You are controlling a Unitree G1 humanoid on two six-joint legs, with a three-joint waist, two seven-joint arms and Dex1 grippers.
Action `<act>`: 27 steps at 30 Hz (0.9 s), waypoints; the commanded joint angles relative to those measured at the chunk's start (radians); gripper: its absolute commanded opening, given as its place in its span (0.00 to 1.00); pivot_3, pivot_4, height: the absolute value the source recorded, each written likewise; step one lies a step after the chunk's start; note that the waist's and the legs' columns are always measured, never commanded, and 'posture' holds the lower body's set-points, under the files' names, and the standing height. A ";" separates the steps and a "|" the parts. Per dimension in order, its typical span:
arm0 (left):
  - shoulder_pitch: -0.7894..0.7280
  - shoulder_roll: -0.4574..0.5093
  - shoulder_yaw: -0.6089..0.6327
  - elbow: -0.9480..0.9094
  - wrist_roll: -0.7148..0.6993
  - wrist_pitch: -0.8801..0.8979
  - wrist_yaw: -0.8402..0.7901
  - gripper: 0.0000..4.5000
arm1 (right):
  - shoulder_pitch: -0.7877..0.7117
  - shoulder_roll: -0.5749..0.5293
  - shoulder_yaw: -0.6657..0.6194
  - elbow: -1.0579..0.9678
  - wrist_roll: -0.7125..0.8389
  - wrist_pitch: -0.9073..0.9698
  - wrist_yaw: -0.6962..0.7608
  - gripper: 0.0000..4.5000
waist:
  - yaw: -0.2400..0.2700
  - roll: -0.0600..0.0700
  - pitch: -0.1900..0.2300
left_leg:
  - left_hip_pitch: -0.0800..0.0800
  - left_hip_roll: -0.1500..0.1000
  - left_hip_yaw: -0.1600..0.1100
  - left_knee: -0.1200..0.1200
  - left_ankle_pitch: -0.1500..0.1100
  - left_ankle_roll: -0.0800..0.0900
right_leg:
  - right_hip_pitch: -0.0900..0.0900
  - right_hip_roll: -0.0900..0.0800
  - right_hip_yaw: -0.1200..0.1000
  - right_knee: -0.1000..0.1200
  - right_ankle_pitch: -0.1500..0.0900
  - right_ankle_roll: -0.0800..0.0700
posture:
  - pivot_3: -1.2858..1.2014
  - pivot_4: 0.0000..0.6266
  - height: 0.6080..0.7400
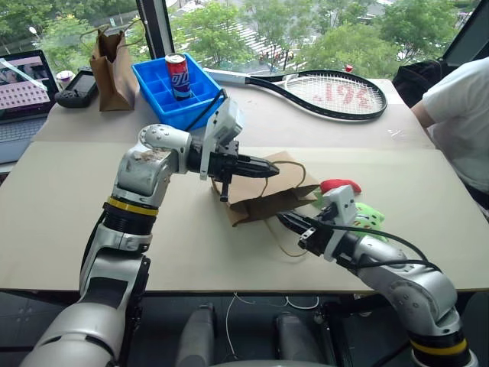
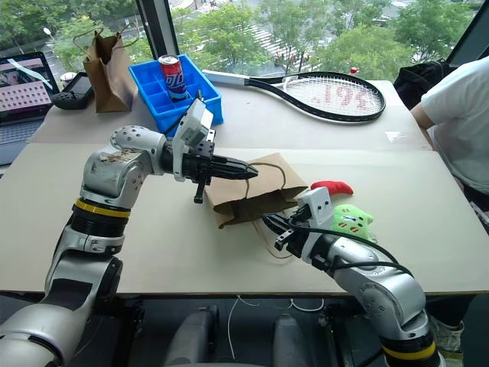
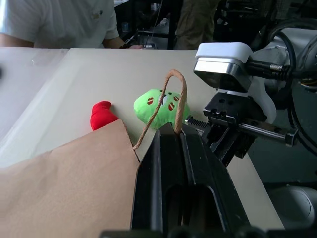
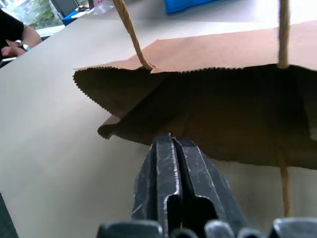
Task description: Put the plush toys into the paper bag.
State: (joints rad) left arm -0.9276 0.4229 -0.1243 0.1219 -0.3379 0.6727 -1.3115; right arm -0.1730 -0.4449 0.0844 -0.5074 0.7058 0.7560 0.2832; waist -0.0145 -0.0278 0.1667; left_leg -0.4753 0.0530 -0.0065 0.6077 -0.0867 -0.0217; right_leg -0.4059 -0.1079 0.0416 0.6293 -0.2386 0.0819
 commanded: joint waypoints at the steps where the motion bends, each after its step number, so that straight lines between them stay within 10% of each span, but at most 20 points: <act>1: 0.001 0.002 0.030 -0.064 -0.051 0.067 0.061 0.00 | -0.076 0.058 0.038 0.089 -0.102 -0.086 0.003 0.01 | 0.000 0.000 0.000 | 0.000 0.000 0.000 0.000 0.000 0.000 | 0.000 0.000 0.000 0.000 0.000 0.000 | 0.52 0.24 1.00; 12: -0.147 -0.008 0.171 -0.051 -0.258 0.339 0.213 0.00 | -0.119 0.167 0.144 0.451 -0.366 -0.275 0.064 0.01 | -0.002 0.000 0.000 | 0.000 0.000 0.000 -0.001 0.000 0.000 | 0.000 0.000 0.000 0.001 0.003 0.002 | 0.52 0.24 1.00; 27: -0.387 0.187 0.061 0.068 -0.140 0.010 -0.006 0.00 | -0.087 0.181 0.161 0.435 -0.451 -0.245 0.138 0.01 | -0.003 0.000 0.000 | 0.004 0.000 0.000 -0.002 -0.005 -0.008 | 0.002 0.000 0.000 0.001 -0.001 0.001 | 0.52 0.24 1.00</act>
State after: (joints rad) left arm -1.2564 0.5850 -0.0676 0.1884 -0.5041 0.7525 -1.2849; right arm -0.2889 -0.2637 0.2302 -0.0774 0.2608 0.4825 0.4073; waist -0.0176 -0.0281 0.1667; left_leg -0.4713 0.0529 -0.0067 0.6052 -0.0916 -0.0296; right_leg -0.4043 -0.1075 0.0414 0.6301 -0.2392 0.0821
